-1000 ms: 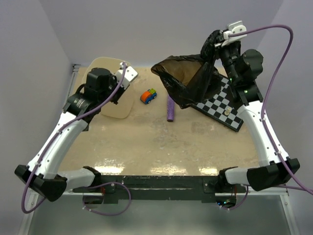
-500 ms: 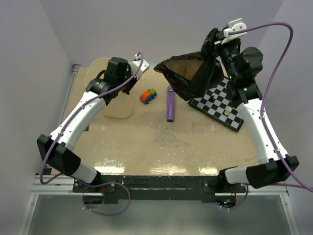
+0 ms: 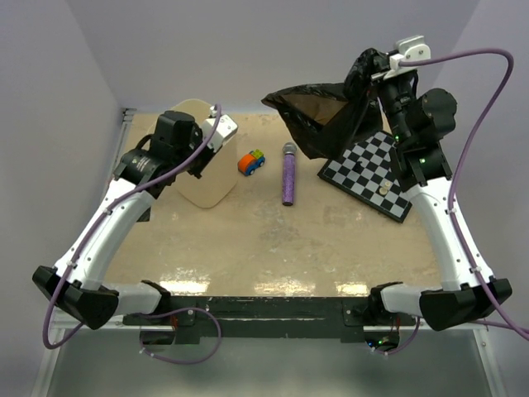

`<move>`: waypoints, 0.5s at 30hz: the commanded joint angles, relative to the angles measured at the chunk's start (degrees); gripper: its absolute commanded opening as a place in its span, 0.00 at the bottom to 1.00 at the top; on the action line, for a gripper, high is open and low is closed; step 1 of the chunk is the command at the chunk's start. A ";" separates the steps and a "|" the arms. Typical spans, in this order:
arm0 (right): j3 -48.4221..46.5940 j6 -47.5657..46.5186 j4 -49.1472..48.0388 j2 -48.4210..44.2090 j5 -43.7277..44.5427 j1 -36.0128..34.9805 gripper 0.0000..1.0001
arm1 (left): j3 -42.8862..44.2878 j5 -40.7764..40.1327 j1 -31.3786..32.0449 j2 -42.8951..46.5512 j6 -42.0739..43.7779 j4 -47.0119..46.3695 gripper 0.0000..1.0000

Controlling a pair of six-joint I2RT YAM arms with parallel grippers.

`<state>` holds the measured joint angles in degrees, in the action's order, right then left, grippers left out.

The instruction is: Put the trash bags into the trash bin

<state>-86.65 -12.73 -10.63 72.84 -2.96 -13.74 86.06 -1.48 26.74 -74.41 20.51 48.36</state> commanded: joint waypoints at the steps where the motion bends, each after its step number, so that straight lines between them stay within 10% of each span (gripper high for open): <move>1: -0.27 1.75 -1.85 0.64 -0.38 0.11 0.00 | 0.51 3.58 -0.02 -1.35 -0.91 0.33 0.29; 8: -0.01 0.69 -1.06 -0.06 -0.64 0.11 0.00 | 0.95 10.52 -0.02 -5.91 0.49 1.91 0.31; 12: -0.27 1.13 -0.88 -1.03 -0.99 0.11 0.00 | 1.30 14.39 -0.02 -4.87 1.81 3.93 0.00; 15: -0.80 1.04 -0.36 -1.73 -1.26 0.11 0.00 | 0.86 18.60 -0.02 -1.45 4.44 7.26 0.00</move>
<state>-86.65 -12.36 -10.28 73.43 -3.46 -13.74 86.06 10.07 26.74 -80.99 22.06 51.90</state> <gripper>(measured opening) 0.007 0.012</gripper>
